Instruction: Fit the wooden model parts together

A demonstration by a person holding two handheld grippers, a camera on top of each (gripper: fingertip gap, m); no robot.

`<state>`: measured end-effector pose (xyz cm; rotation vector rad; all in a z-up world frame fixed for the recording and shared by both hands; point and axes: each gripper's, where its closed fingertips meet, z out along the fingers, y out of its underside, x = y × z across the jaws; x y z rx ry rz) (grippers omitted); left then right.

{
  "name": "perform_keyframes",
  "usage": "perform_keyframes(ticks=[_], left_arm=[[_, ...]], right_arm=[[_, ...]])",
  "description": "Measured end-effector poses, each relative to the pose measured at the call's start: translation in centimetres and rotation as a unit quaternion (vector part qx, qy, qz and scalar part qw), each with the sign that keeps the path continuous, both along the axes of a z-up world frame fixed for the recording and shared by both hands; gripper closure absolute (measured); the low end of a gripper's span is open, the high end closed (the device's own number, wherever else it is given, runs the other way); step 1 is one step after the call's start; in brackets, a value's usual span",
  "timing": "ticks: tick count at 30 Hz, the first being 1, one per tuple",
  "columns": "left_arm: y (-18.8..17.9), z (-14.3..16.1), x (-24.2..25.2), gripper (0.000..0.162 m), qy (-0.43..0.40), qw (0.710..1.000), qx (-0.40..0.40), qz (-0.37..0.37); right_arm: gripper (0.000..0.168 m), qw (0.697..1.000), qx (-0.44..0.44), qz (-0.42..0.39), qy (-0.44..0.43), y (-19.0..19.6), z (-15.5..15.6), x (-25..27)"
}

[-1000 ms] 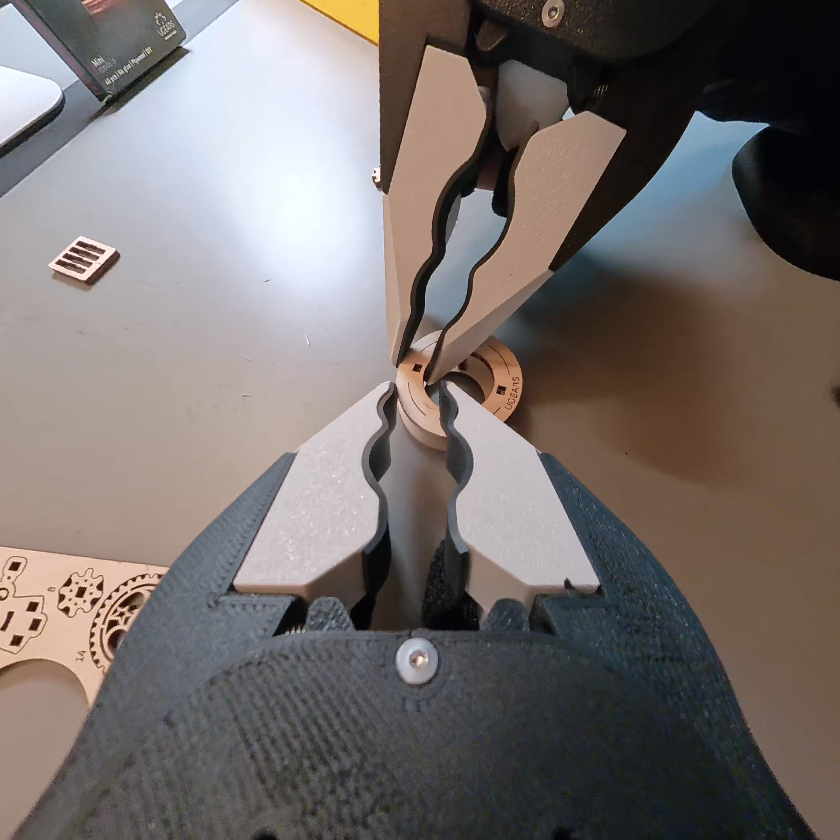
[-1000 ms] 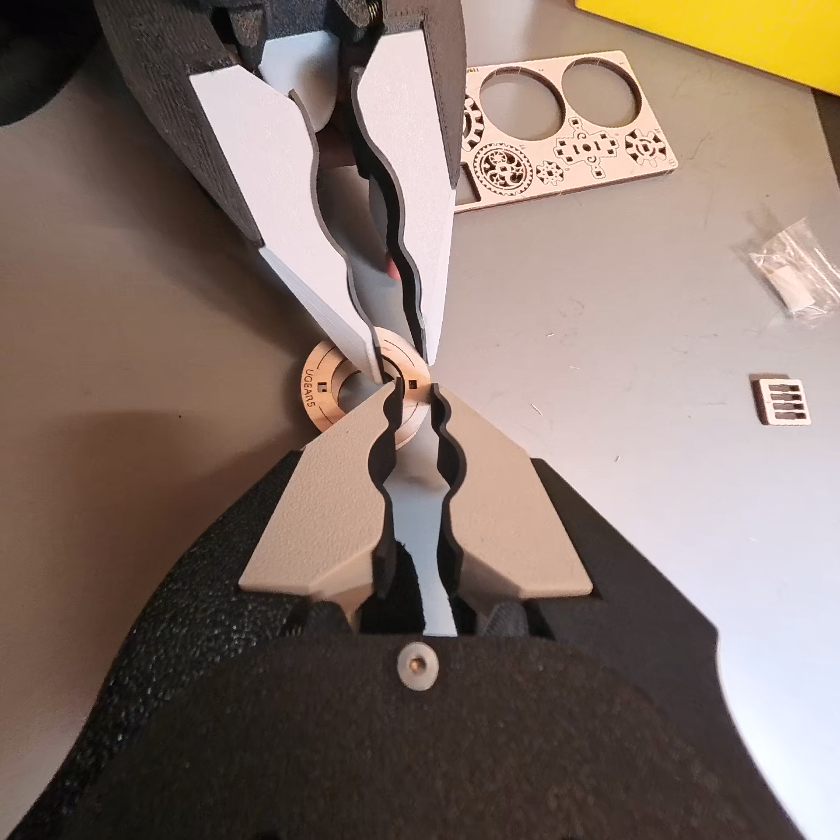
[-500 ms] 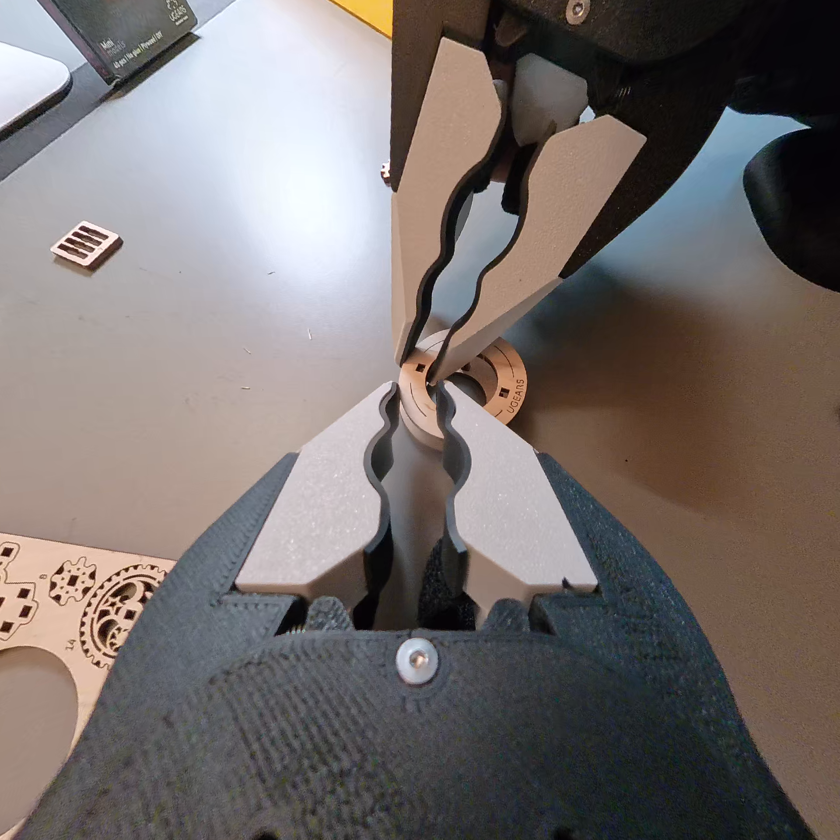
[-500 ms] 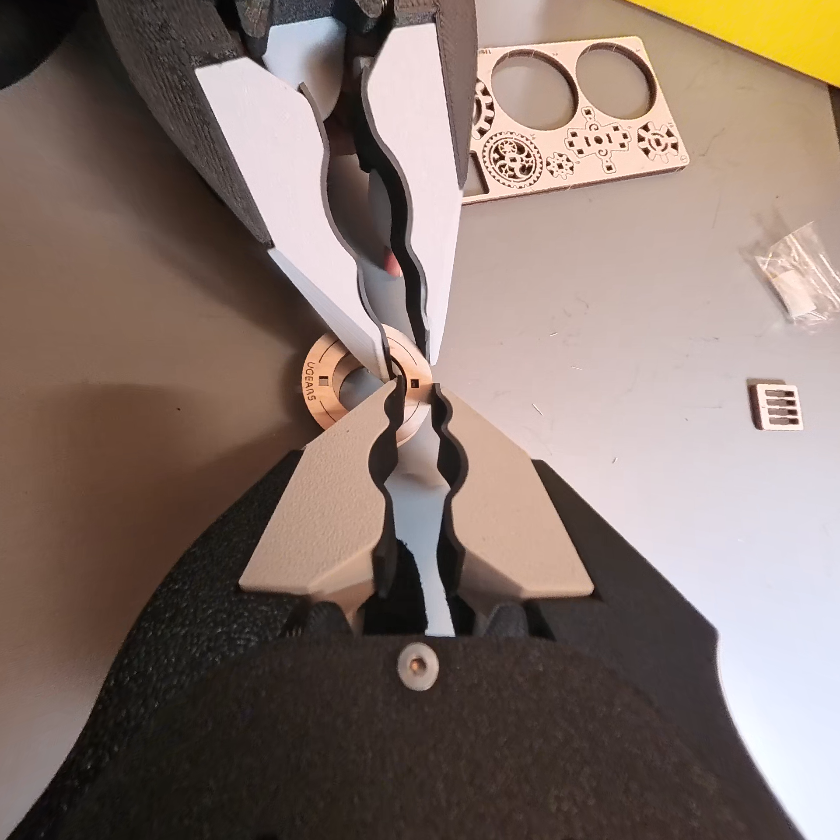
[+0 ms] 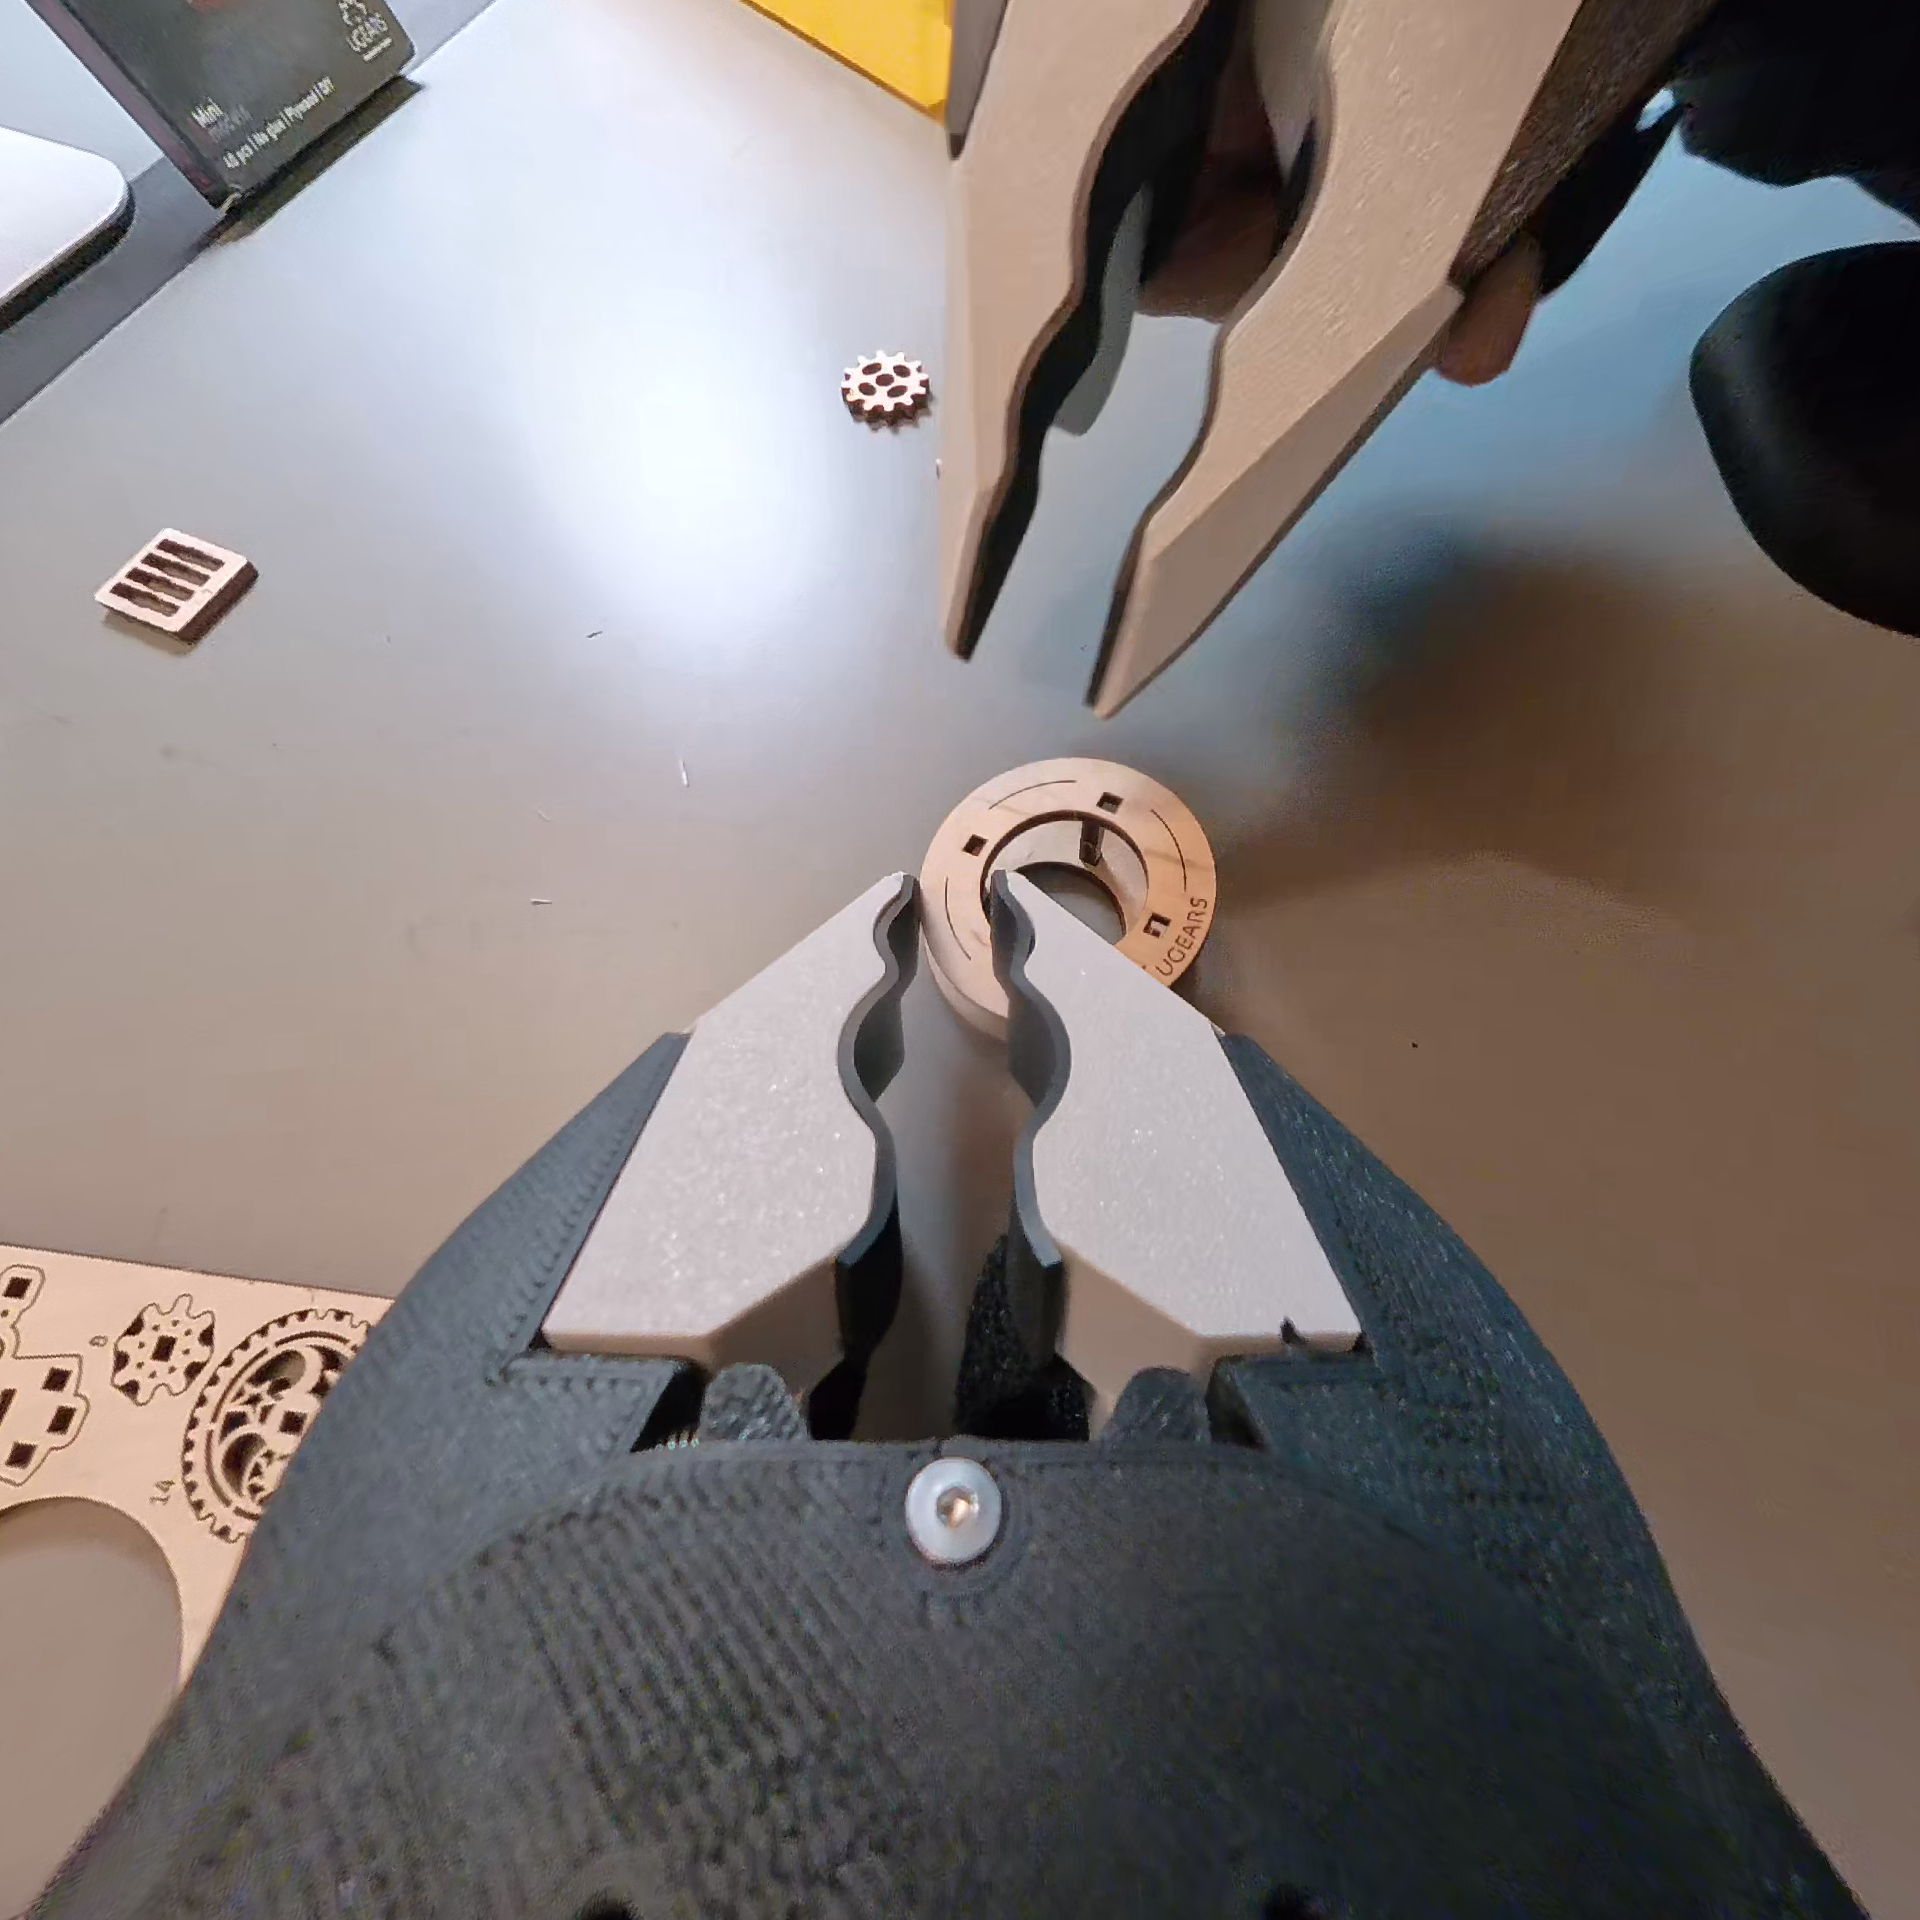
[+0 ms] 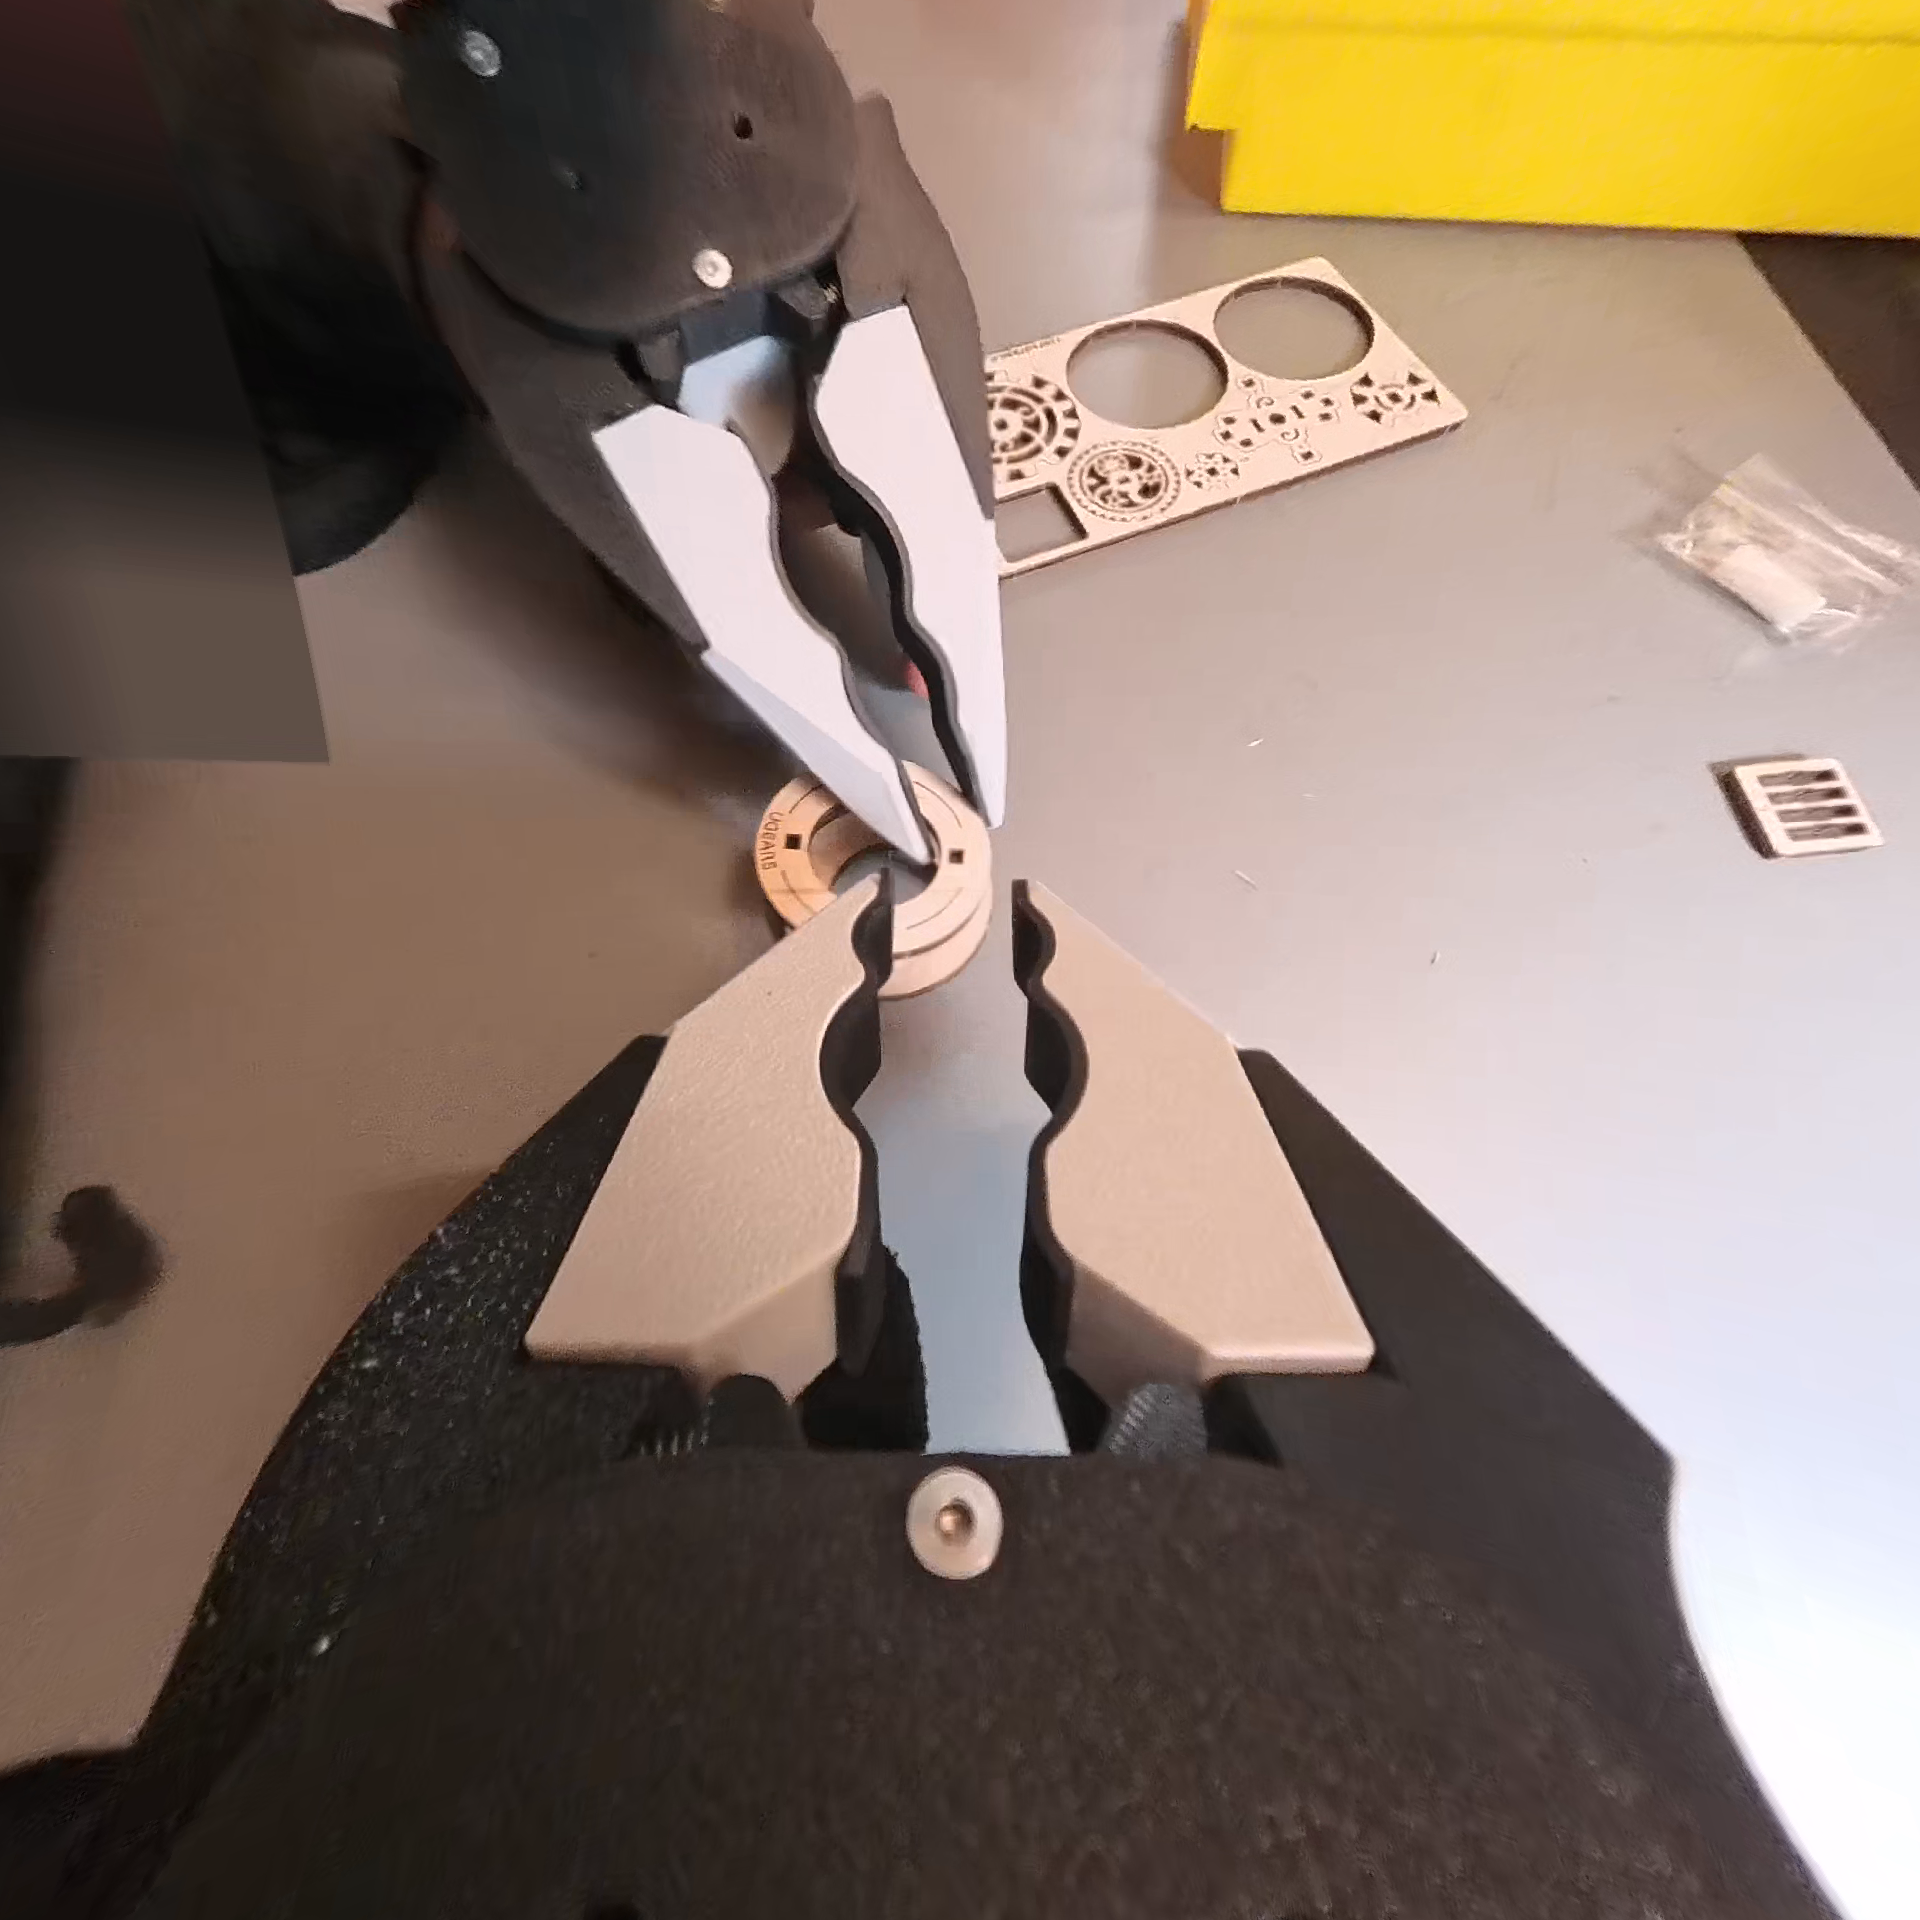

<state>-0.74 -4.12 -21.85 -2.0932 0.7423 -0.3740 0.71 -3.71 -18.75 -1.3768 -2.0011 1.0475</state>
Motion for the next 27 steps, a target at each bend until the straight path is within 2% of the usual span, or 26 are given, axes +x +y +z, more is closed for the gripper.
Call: perform_keyframes(ticks=[2, 5, 12, 16, 18, 21, 24, 27], left_arm=[[-0.1, 0.0, 0.1, 0.15, 0.001, 1.0, -0.001, -0.002], [-0.1, 0.0, 0.1, 0.15, 0.006, 1.0, 0.002, -0.002], [-0.1, 0.1, 0.1, 0.149, 0.001, 1.0, 0.0, -0.001], [-0.4, -0.2, 0.5, 0.127, -0.032, 0.999, -0.025, -0.008], [-0.4, 0.6, 0.7, 0.122, -0.068, 0.997, -0.026, -0.013], [-0.7, 1.6, 0.9, 0.112, -0.094, 0.995, -0.019, -0.033], [-1.3, 1.3, 1.3, 0.098, -0.088, 0.994, -0.024, -0.06], [-1.6, 1.0, 1.6, 0.092, -0.071, 0.994, -0.014, -0.08]], right_arm=[[0.149, 1.0, 0.011, 0.011, -0.011, -0.9, -0.6, 0.5], [0.159, 0.998, 0.053, 0.014, -0.012, -1.8, -2.0, 0.4], [0.164, 0.997, 0.077, 0.023, -0.019, -2.2, -2.2, 0.5], [0.165, 0.996, 0.081, 0.026, -0.03, -2.2, -2.2, 0.5], [0.165, 0.996, 0.085, 0.025, -0.031, -2.2, -2.2, 0.5], [0.16, 0.997, 0.072, 0.018, -0.025, -2.0, -2.0, 0.4], [0.146, 0.998, 0.06, 0.017, -0.024, -2.0, -1.7, 0.6], [0.128, 0.997, 0.061, 0.02, -0.046, -1.8, -2.2, 1.2]])
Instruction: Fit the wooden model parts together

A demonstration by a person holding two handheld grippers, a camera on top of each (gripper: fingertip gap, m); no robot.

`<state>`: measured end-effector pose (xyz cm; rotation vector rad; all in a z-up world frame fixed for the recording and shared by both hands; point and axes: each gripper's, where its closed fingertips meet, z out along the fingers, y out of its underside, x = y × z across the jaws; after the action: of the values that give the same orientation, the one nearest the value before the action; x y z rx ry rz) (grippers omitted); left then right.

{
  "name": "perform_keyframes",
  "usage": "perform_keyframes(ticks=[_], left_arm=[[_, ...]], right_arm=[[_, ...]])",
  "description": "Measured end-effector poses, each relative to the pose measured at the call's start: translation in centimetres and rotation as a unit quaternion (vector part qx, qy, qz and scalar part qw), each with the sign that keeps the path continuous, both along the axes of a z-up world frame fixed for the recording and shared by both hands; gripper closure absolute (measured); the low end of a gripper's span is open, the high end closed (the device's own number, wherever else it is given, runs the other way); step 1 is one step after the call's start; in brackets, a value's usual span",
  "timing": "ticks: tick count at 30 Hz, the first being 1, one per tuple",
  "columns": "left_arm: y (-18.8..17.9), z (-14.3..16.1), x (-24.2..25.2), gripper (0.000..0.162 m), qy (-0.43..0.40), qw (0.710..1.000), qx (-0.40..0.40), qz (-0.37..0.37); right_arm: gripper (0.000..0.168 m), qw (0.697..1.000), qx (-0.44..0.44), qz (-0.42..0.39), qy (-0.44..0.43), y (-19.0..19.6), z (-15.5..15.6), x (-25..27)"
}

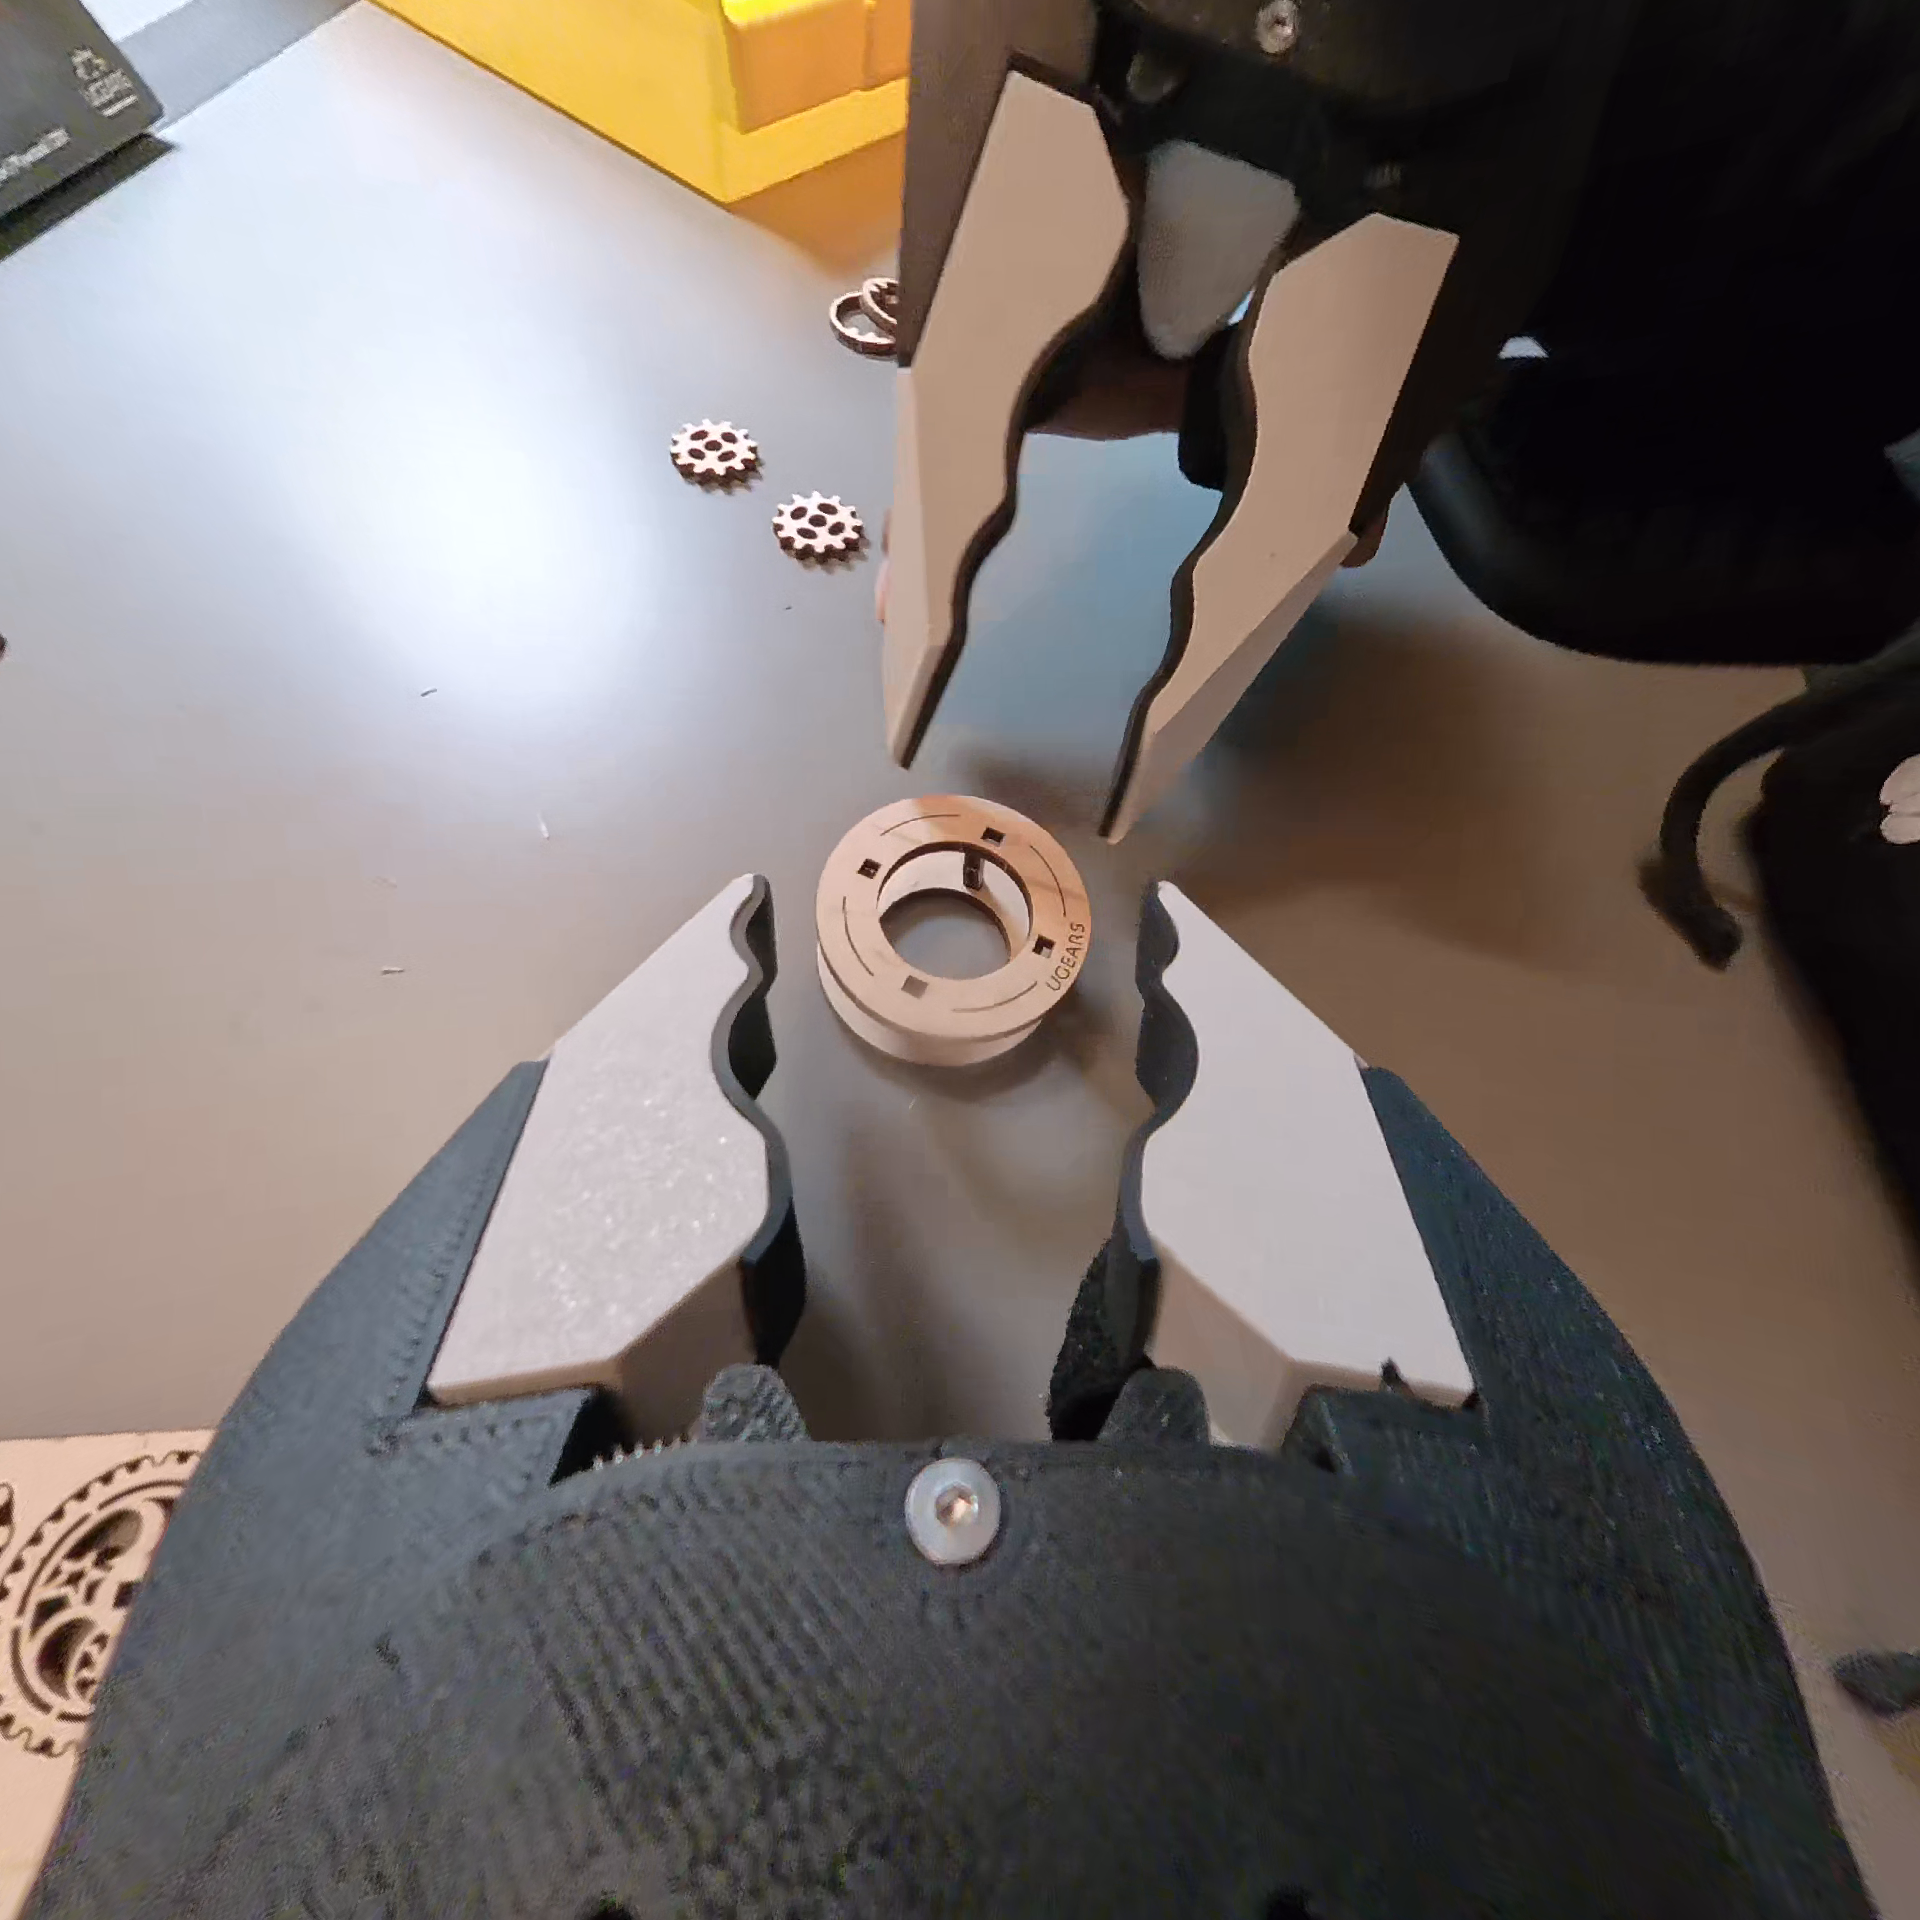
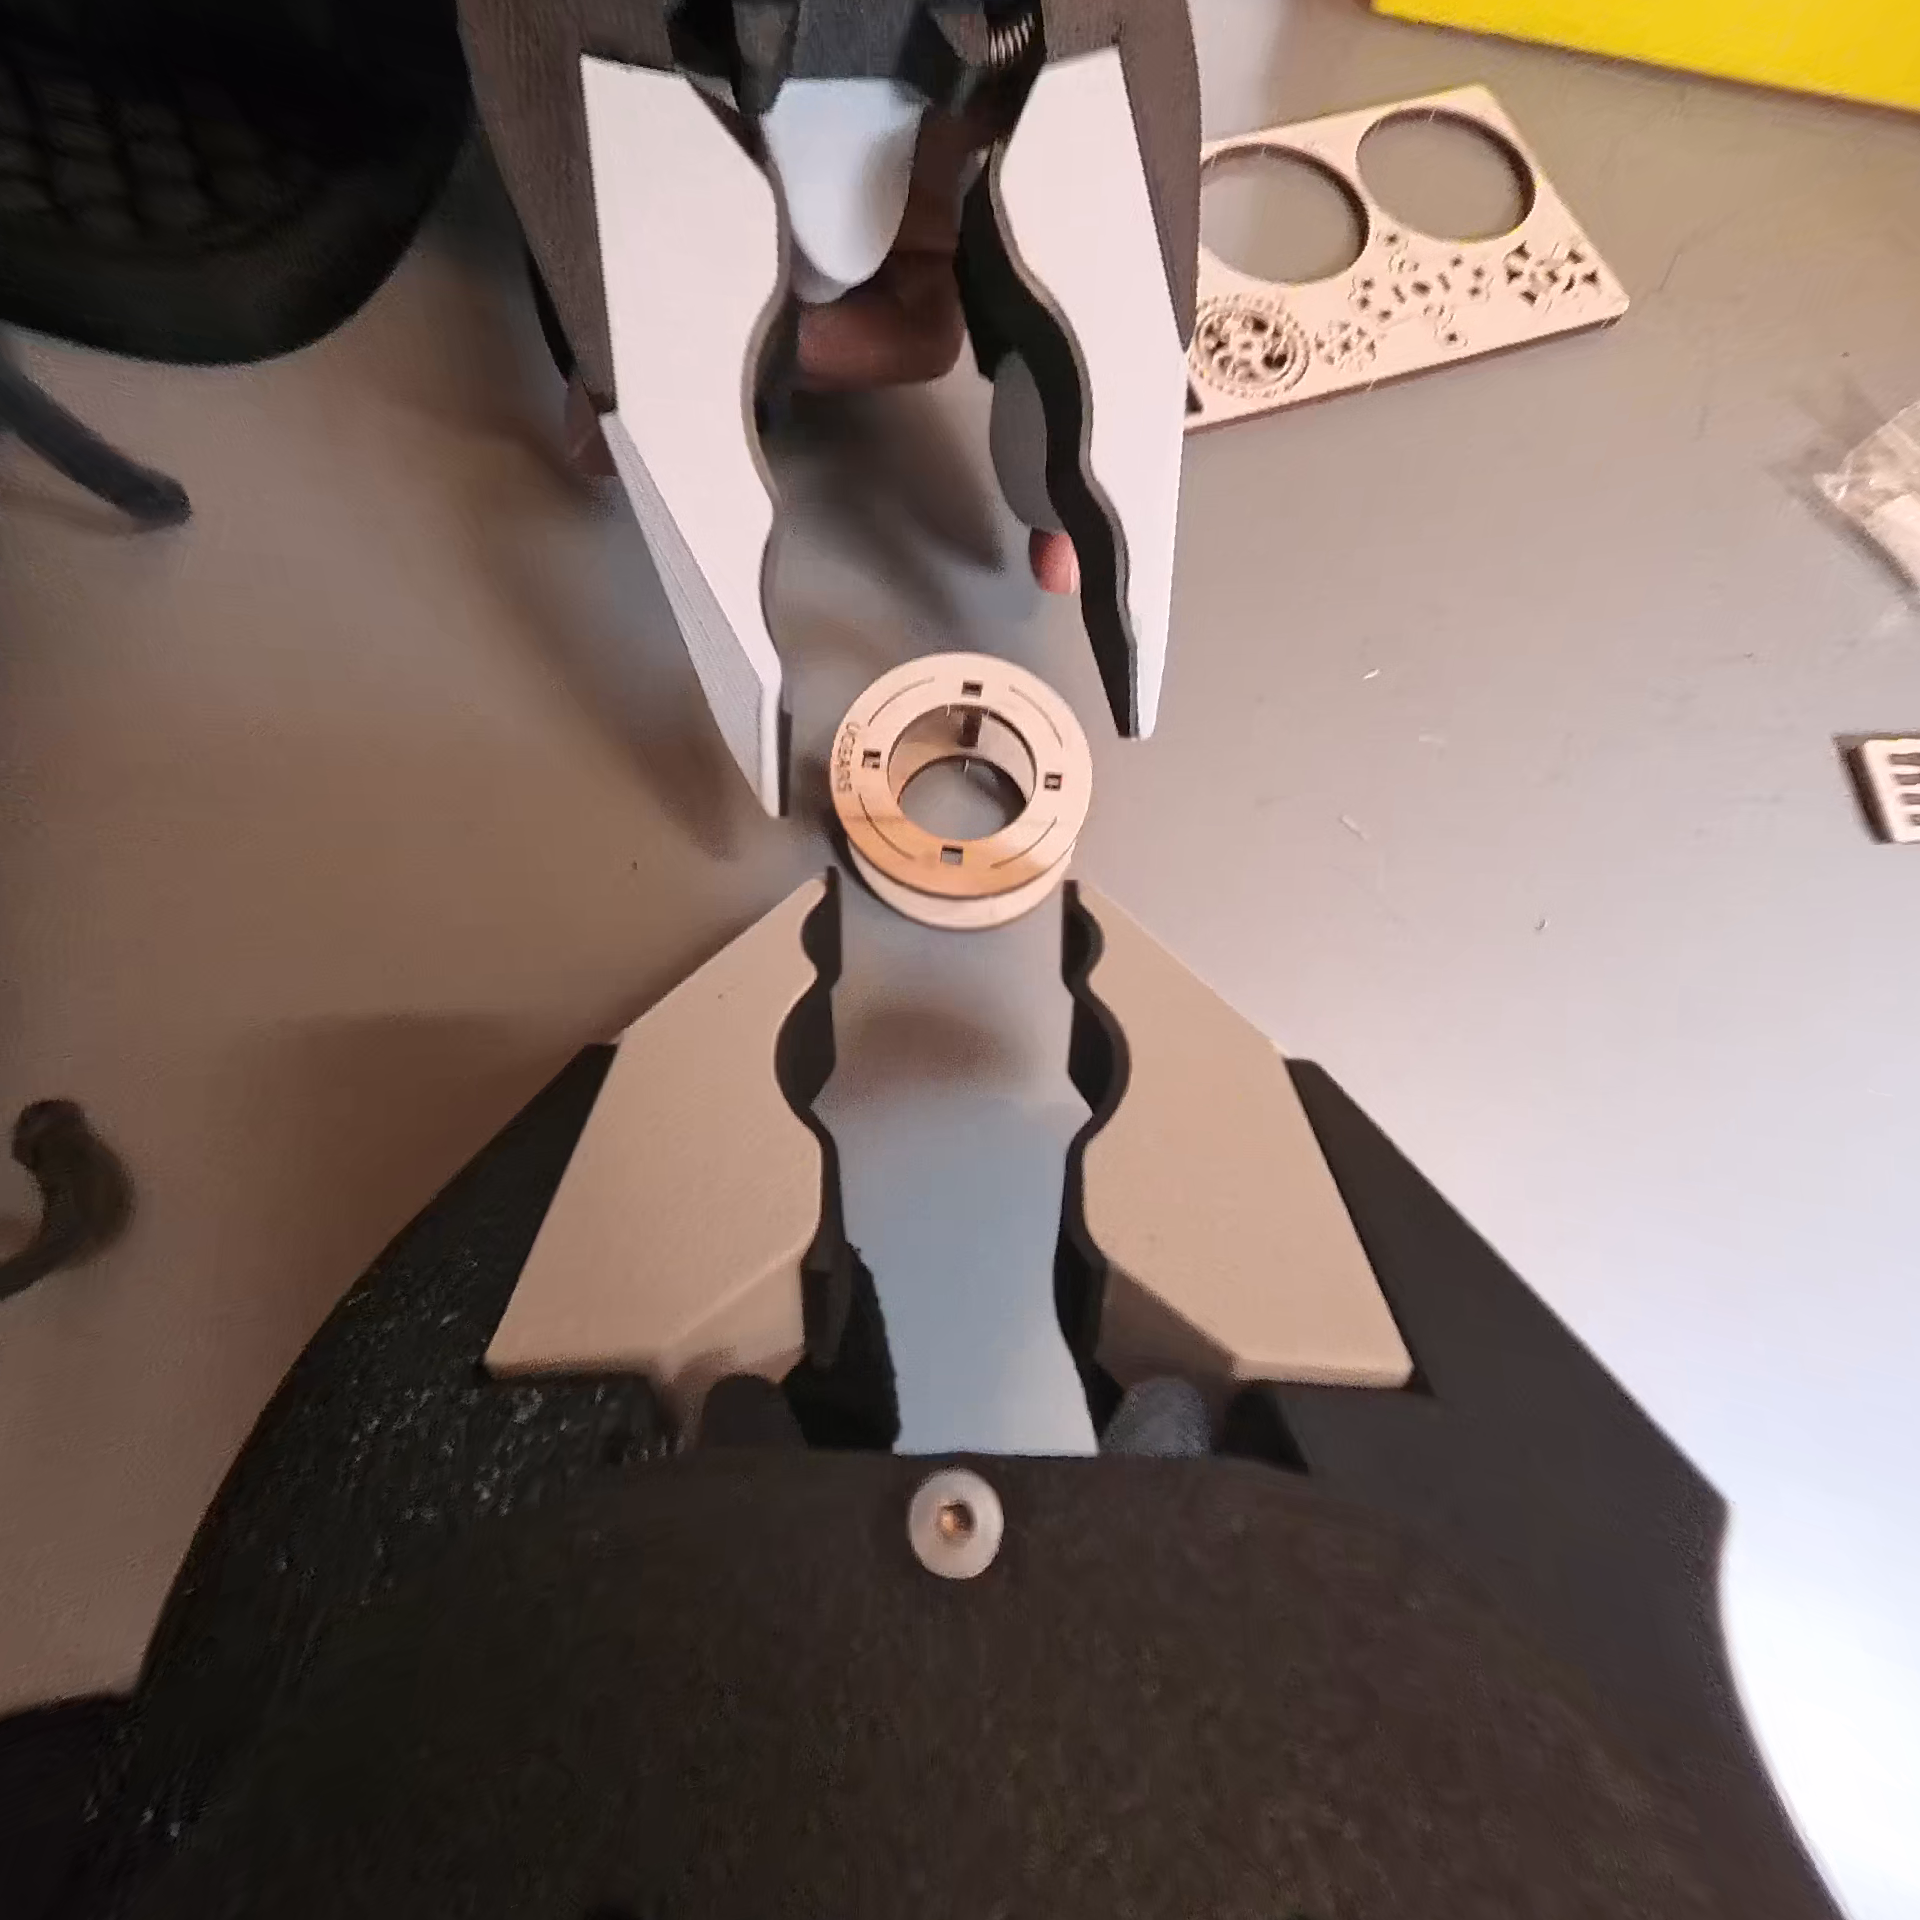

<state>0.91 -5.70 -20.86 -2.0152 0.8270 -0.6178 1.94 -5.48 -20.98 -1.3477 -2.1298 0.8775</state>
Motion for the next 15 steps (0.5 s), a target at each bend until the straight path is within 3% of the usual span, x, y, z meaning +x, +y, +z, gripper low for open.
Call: perform_keyframes(ticks=[4, 12, 15], left_arm=[[0.0, -0.2, 0.1, 0.09, 0.009, 1.0, 0.01, -0.014], [0.1, -0.6, 0.1, 0.108, 0.026, 1.0, 0.007, -0.014], [0.2, -0.7, 0.0, 0.108, 0.033, 0.999, 0.007, -0.012]], right_arm=[[0.126, 1.0, -0.006, -0.006, -0.006, 0.1, -0.7, 0.1], [0.15, 1.0, -0.003, -0.005, -0.001, 0.2, -1.3, -0.2], [0.155, 1.0, -0.008, -0.006, 0.004, 0.2, -1.4, -0.3]])
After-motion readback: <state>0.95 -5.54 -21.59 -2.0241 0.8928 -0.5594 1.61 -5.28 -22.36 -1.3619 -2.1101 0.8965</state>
